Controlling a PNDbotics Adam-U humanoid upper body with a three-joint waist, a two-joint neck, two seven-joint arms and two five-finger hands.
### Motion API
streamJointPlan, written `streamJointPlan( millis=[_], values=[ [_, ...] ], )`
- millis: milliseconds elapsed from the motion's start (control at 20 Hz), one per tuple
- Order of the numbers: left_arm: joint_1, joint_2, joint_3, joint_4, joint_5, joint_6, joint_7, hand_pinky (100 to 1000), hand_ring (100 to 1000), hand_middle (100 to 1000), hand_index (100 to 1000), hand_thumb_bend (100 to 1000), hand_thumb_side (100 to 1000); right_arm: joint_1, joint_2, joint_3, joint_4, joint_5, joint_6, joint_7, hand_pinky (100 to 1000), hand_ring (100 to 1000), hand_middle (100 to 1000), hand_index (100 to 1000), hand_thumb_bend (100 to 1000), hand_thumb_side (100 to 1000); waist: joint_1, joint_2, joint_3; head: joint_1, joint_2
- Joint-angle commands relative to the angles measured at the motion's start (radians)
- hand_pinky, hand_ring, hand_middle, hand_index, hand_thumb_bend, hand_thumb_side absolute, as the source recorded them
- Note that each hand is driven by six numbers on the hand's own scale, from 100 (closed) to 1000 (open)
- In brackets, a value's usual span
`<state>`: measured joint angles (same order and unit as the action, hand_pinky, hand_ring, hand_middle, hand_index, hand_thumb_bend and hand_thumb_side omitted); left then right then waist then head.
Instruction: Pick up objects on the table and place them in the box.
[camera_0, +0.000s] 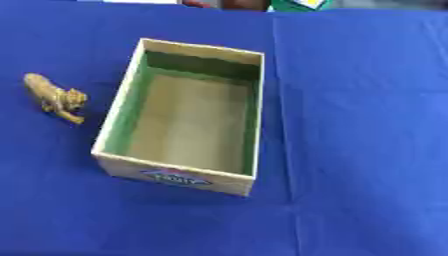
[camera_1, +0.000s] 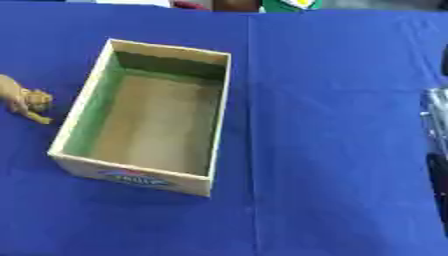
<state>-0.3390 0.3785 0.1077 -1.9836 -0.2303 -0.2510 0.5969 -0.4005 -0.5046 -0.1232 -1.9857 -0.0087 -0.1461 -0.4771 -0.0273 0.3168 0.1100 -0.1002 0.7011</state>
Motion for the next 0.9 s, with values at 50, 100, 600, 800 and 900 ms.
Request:
streamJointPlan(
  millis=[50,100,600,800,900],
  values=[
    [-0.006,0.037,0.009,-0.016,-0.014,0.01,-0.002,489,604,627,809,100,747,-0.011,-0.019,-0.006,-0.014,0.009,0.006,0.001,803,702,765,856,100,1000,0.0,-0.015,-0.002,-0.001,-0.008],
    [-0.007,0.048,0.01,-0.016,-0.026,0.016,-0.003,490,605,629,813,100,749,-0.012,-0.018,-0.006,-0.014,0.009,0.007,0.002,803,702,765,856,100,1000,0.0,-0.015,-0.003,-0.001,-0.009],
    [-0.031,0.39,-0.008,-0.016,-0.5,0.255,-0.273,593,734,768,921,116,1000,-0.009,-0.029,-0.004,-0.014,0.011,0.01,0.005,802,704,766,856,100,1000,0.009,-0.028,0.001,-0.015,0.002],
    [-0.088,0.527,-0.045,-0.015,-0.619,0.24,-0.507,664,791,796,942,186,1000,-0.008,-0.033,-0.001,-0.014,0.011,0.01,0.007,802,704,766,855,100,1000,0.013,-0.037,0.003,-0.016,0.004],
    [-0.118,0.584,-0.075,-0.002,-0.653,0.201,-0.636,695,819,817,956,253,1000,-0.008,-0.035,0.001,-0.014,0.011,0.011,0.009,802,704,766,855,100,1000,0.014,-0.04,0.001,-0.015,0.001]
  ],
)
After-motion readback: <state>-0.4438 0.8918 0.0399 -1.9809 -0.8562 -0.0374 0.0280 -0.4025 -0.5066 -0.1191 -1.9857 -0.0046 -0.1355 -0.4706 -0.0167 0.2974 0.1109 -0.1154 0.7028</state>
